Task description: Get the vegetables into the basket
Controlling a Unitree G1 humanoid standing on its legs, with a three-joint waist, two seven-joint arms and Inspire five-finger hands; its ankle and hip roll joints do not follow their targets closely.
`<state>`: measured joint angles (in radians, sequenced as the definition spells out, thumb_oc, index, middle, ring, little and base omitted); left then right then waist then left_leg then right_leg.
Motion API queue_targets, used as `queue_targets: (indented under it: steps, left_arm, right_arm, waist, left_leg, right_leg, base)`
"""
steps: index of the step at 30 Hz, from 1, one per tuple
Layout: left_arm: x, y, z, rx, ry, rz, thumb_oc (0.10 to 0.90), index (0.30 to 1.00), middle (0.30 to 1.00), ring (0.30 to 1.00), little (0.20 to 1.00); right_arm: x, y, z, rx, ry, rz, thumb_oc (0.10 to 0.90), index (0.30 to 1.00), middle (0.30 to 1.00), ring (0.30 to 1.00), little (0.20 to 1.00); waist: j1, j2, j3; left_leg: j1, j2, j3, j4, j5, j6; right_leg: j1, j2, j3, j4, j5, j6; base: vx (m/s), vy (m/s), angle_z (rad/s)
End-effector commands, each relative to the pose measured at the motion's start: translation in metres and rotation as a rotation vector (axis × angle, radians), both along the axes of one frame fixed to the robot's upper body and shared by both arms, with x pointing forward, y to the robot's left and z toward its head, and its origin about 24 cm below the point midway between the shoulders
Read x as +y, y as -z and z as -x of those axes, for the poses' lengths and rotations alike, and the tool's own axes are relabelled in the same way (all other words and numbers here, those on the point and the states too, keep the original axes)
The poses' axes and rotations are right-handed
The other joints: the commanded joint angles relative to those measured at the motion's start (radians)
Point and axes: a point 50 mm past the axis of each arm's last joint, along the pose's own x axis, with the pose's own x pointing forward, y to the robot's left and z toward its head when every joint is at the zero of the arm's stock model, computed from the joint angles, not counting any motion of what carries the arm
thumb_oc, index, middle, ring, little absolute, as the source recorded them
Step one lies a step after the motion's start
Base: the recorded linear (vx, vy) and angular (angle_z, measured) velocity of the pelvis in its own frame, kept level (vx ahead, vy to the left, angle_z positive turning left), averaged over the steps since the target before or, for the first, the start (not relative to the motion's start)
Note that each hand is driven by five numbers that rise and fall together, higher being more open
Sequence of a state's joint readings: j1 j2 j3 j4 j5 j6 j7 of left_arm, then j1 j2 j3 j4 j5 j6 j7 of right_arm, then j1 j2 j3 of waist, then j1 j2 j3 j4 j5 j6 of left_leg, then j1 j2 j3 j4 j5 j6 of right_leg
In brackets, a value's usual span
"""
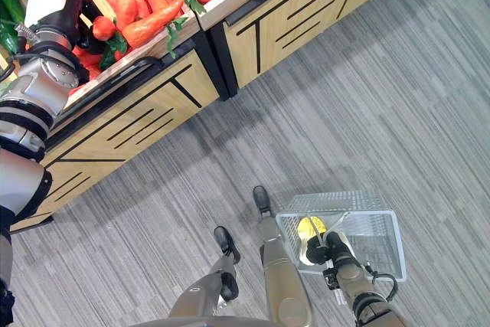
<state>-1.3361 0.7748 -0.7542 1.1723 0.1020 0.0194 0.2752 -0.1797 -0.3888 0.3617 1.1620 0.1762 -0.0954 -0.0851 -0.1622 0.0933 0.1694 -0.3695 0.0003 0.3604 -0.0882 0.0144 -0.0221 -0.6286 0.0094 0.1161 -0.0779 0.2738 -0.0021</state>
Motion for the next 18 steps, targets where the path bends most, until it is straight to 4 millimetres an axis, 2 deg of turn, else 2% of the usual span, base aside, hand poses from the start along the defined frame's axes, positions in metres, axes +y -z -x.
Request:
queue_targets:
  steps: [1,10,15,18]
  left_arm:
    - [0.03,-0.035,0.017,-0.128,-0.129,-0.054,0.4,0.3,0.3,0.3,0.3]
    - [0.037,-0.04,0.022,-0.138,-0.133,-0.082,0.4,0.3,0.3,0.3,0.3]
    - [0.035,-0.042,0.023,-0.146,-0.114,-0.08,0.4,0.3,0.3,0.3,0.3]
    - [0.026,-0.036,0.021,-0.136,-0.045,-0.092,0.4,0.3,0.3,0.3,0.3]
  right_arm:
    - [-0.01,0.022,0.062,0.182,0.062,0.0,0.4,0.3,0.3,0.3,0.3]
    - [-0.02,0.024,0.075,0.248,0.069,0.025,0.4,0.3,0.3,0.3,0.3]
    - [-0.023,0.026,0.085,0.289,0.076,0.029,0.4,0.3,0.3,0.3,0.3]
    - [-0.024,0.027,0.089,0.311,0.088,0.027,0.4,0.3,0.3,0.3,0.3]
  waist:
    - [0.024,0.02,-0.048]
    - [0.05,0.022,-0.099]
    - [0.059,0.024,-0.11]
    - [0.07,0.021,-0.123]
  left_leg:
    - [-0.058,0.001,-0.044,0.001,0.023,-0.006]
    - [0.035,-0.011,-0.061,0.001,0.009,0.004]
    - [0.097,-0.017,-0.074,0.001,-0.003,0.006]
    - [0.17,-0.021,-0.09,0.001,-0.014,0.007]
  right_leg:
    - [0.1,0.005,-0.079,-0.009,-0.124,0.072]
    - [0.201,-0.01,-0.104,-0.007,-0.148,0.064]
    - [0.27,-0.018,-0.115,-0.009,-0.162,0.067]
    - [0.347,-0.023,-0.132,-0.009,-0.18,0.07]
  base:
    - [0.0,0.026,0.09]
    - [0.0,0.05,0.08]
    - [0.0,0.066,0.21]
    - [-0.02,0.085,0.16]
